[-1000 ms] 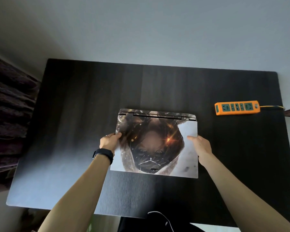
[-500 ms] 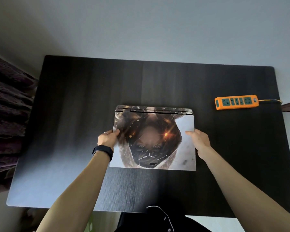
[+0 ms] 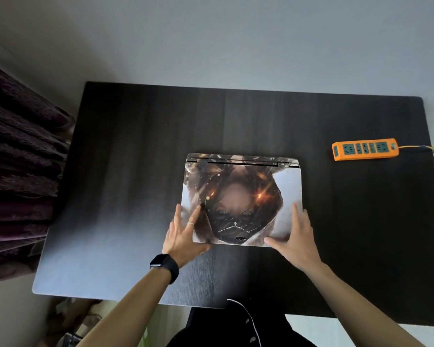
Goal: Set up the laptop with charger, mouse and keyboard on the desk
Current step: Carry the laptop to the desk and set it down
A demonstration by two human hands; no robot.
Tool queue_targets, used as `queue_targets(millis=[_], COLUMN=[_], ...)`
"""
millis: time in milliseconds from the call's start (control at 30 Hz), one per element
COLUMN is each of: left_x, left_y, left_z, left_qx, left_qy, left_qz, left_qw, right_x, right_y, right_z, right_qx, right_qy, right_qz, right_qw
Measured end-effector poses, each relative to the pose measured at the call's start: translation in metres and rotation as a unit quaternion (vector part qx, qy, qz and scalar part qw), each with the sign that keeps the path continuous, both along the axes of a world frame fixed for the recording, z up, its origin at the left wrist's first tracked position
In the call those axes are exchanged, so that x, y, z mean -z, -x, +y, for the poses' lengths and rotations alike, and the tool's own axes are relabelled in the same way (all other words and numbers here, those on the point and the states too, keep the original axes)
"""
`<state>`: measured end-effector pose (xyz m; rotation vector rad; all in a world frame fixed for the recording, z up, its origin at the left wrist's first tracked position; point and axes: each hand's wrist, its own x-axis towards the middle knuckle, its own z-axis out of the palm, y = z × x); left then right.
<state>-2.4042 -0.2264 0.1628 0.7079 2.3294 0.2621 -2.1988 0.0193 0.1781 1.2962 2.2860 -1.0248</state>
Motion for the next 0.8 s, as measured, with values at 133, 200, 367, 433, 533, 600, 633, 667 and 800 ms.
queue_targets(millis=[133, 200, 367, 433, 533, 600, 633, 667, 800], left_x=[0.015, 0.018, 0.018, 0.016, 0.013, 0.012, 0.011, 0.011, 0.014], left_y=[-0.007, -0.006, -0.005, -0.002, 0.006, 0.013, 0.016, 0.019, 0.028], left_z=[-0.007, -0.006, 0.0, 0.007, 0.022, 0.031, 0.035, 0.038, 0.04], left_qx=[0.025, 0.012, 0.001, -0.008, -0.022, -0.033, -0.038, -0.042, -0.042], left_qy=[0.0, -0.007, -0.012, -0.005, -0.005, -0.005, -0.006, -0.009, -0.022], left_qz=[0.079, 0.085, 0.061, 0.058, 0.051, 0.047, 0.046, 0.045, 0.039], left_qw=[0.997, 0.996, 0.998, 0.998, 0.998, 0.998, 0.998, 0.998, 0.998], right_x=[0.008, 0.008, 0.003, 0.0, -0.003, -0.004, -0.005, -0.005, -0.002], right_y=[-0.017, -0.016, -0.01, -0.004, 0.009, 0.019, 0.023, 0.027, 0.033], right_z=[-0.008, -0.002, 0.007, 0.011, 0.023, 0.032, 0.035, 0.037, 0.039], right_qx=[-0.066, -0.08, -0.076, -0.078, -0.082, -0.08, -0.078, -0.076, -0.078], right_qy=[-0.038, -0.043, -0.041, -0.053, -0.069, -0.072, -0.072, -0.074, -0.086], right_qz=[-0.045, -0.052, -0.072, -0.087, -0.101, -0.101, -0.101, -0.1, -0.104], right_qw=[0.996, 0.995, 0.994, 0.992, 0.989, 0.989, 0.989, 0.989, 0.988])
